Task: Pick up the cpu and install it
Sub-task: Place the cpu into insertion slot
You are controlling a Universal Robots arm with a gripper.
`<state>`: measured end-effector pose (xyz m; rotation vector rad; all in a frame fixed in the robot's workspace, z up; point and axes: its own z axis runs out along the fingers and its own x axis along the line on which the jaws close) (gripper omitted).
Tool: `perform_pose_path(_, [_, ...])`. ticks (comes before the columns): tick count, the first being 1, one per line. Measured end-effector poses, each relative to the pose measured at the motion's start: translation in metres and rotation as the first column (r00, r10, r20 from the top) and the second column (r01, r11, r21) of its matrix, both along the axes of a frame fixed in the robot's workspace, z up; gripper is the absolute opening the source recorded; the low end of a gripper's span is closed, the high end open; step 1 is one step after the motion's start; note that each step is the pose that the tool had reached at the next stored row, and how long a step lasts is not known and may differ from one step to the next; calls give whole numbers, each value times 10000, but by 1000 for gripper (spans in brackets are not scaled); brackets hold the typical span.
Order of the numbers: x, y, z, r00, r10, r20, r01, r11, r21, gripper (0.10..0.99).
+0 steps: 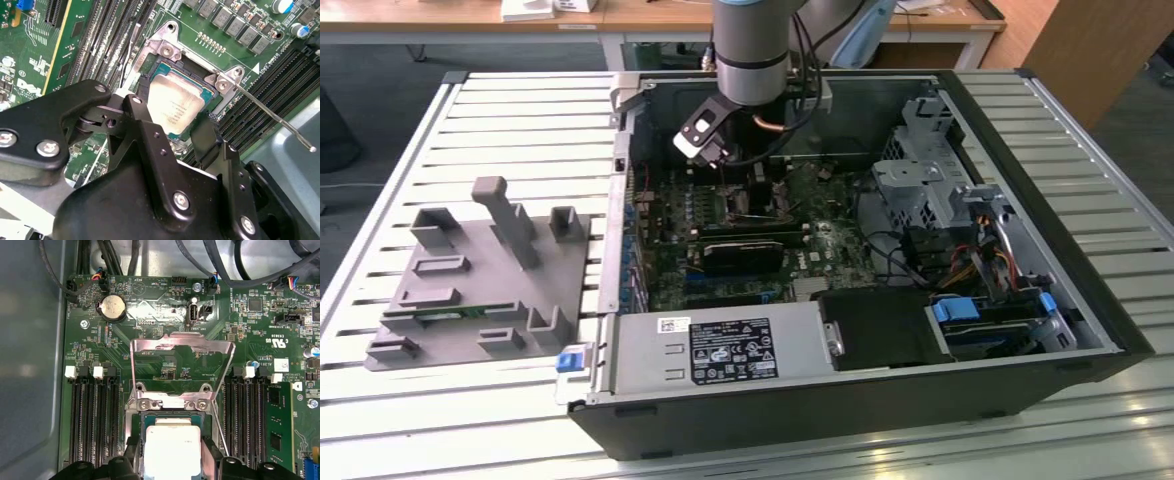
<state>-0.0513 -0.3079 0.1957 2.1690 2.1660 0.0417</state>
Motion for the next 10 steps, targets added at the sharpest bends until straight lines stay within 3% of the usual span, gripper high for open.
perform_pose_path(3, [0,0,32,10000,1,1,-1,10000,-11,592])
perform_pose_path(7, [0,1,61,10000,-3,-1,3,10000,-39,408])
perform_pose_path(8, [1,1,69,10000,-3,-4,3,10000,-43,408])
perform_pose_path(10, [1,1,79,10000,-5,-7,5,10000,-54,290])
